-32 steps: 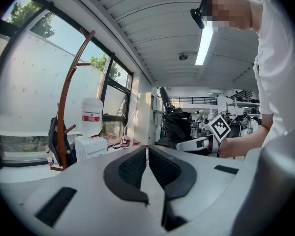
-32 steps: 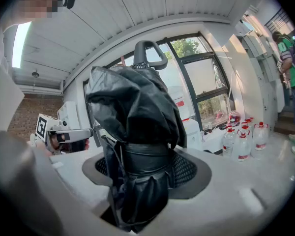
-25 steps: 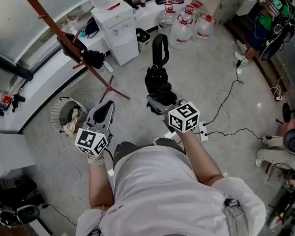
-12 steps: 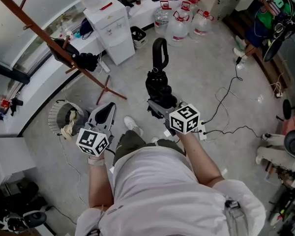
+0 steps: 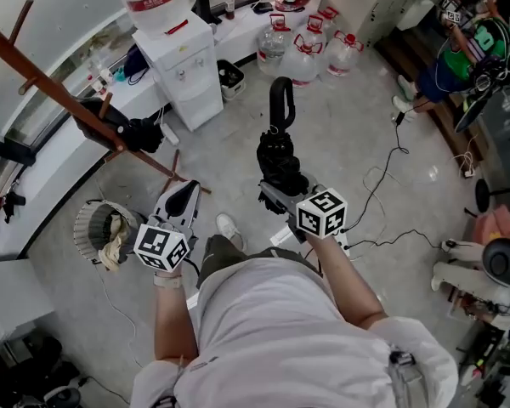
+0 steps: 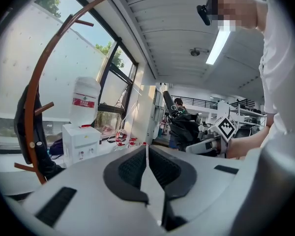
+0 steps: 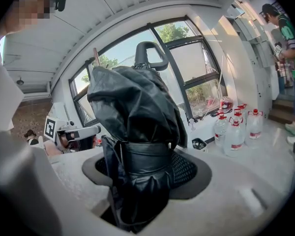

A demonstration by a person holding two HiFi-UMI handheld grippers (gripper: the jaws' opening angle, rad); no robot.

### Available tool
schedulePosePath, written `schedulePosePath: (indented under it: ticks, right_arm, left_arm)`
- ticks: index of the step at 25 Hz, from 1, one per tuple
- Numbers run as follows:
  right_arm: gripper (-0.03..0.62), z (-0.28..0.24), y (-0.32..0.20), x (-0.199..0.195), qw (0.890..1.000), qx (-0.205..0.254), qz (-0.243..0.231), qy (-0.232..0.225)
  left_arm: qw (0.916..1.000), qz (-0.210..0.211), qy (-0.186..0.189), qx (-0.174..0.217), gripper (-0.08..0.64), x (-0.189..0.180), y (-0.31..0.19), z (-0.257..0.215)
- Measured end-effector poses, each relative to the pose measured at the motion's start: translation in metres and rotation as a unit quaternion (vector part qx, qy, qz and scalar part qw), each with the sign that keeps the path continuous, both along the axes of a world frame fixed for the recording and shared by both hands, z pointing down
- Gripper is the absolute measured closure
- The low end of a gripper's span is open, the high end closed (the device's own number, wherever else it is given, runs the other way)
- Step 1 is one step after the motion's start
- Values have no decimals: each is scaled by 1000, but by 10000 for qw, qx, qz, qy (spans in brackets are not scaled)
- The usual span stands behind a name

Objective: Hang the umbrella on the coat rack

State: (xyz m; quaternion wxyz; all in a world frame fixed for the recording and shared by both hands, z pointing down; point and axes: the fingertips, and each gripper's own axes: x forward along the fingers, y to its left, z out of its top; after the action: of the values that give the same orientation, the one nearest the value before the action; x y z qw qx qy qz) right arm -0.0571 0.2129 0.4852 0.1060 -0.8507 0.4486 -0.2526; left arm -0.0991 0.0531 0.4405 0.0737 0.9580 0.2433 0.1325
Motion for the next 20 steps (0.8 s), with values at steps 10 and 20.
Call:
schedulePosePath:
  ticks: [10,20]
  right_arm:
    - [316,5,-74,74,9986,-517,-131,45]
    - [316,10,-152,116,9958,-549,-727,9]
  left_arm:
    - [9991,55,-23,-430,558,79,-74,15]
    - [9976,-359,-211,-551,558,91,-137,36]
